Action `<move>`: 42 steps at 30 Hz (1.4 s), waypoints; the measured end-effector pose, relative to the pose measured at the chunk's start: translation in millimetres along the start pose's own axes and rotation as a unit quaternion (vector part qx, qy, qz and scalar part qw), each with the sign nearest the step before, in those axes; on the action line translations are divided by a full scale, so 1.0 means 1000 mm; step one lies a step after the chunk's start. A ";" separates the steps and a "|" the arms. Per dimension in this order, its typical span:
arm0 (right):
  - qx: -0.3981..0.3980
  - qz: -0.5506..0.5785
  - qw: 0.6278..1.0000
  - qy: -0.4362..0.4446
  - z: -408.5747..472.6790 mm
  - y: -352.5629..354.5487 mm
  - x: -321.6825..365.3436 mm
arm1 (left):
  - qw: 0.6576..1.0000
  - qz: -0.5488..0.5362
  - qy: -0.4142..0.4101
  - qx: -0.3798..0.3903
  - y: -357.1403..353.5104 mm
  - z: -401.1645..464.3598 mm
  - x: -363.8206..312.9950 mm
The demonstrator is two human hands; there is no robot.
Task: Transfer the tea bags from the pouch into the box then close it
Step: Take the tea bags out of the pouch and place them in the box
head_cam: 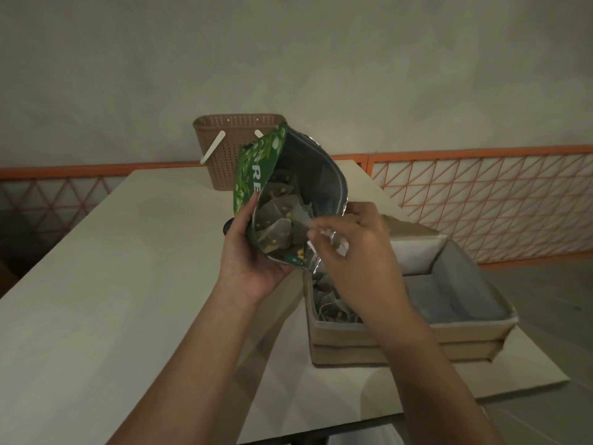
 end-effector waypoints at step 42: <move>-0.179 0.398 0.897 -0.070 0.004 0.070 0.014 | 0.997 -0.019 0.003 0.081 -0.003 0.003 -0.002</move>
Point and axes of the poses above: each hand's wrist, its own z-axis towards the middle knuckle, its own y-axis out of the back of the hand, x = y × z, the point moved 5 cm from there along z, towards the middle knuckle, and after that the axes turned 8 degrees about y, right-handed, at the moved point
